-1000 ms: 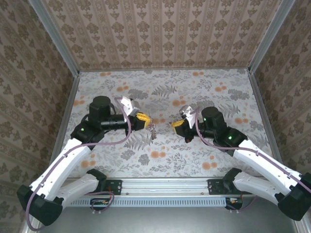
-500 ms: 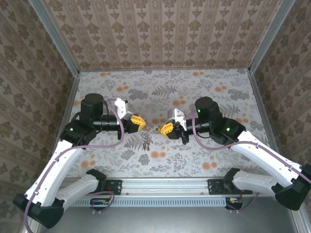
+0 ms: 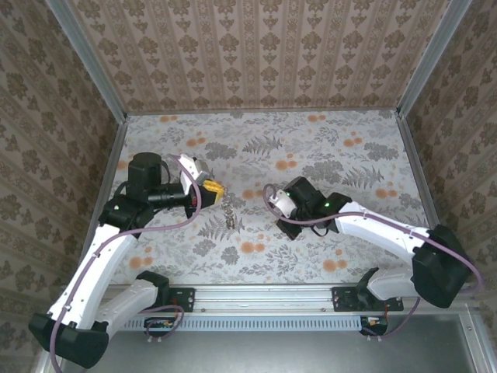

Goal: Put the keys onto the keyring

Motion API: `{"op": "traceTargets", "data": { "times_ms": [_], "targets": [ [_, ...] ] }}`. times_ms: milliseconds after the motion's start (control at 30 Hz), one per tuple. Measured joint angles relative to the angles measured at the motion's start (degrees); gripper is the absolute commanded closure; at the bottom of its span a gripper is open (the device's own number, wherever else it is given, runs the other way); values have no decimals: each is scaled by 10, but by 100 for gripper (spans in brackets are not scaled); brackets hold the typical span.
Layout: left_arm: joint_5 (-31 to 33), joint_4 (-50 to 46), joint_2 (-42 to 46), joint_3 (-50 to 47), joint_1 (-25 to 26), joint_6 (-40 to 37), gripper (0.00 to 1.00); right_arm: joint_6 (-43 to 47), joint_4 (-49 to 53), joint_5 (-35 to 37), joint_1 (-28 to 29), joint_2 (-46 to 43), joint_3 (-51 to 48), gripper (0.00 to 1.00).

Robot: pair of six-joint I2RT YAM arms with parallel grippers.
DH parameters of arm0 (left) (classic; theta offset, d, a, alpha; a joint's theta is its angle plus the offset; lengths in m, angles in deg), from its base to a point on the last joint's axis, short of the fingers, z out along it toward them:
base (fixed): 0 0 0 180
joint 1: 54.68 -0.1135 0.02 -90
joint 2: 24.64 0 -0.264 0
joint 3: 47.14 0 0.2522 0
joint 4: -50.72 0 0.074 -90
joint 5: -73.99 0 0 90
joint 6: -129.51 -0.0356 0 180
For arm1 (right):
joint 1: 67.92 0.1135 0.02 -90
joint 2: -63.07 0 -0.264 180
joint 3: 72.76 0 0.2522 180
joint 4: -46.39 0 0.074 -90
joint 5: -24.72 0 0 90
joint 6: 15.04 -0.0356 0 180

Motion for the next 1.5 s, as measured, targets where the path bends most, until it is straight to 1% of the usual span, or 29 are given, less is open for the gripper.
{"op": "traceTargets", "data": {
  "times_ms": [167,300,433,500,600,633,700,867,967,1200,1500],
  "targets": [
    [9,6,28,-18,-19,22,100,-44,0,45,1,44,16,95],
    [12,23,62,-50,-30,49,100,-86,-7,58,6,110,45,94],
    [13,31,75,-64,-34,64,100,-121,-22,71,21,168,47,92],
    [13,33,75,-64,-38,68,100,-134,-29,78,27,187,47,86],
    [11,36,75,-64,-50,70,100,-146,-36,86,34,189,47,67],
    [9,37,75,-64,-54,72,100,-152,-37,89,35,189,47,63],
    [5,40,75,-64,-62,74,100,-157,-37,93,36,188,47,60],
    [-6,53,75,-71,-75,81,100,-167,-51,103,38,153,31,59],
    [-9,58,75,-74,-75,84,100,-171,-66,103,38,128,8,62],
    [-15,61,75,-74,-78,85,100,-171,-81,103,38,130,-13,63],
    [-24,65,75,-75,-82,90,100,-171,-106,103,38,153,-13,77]
  ]
}}
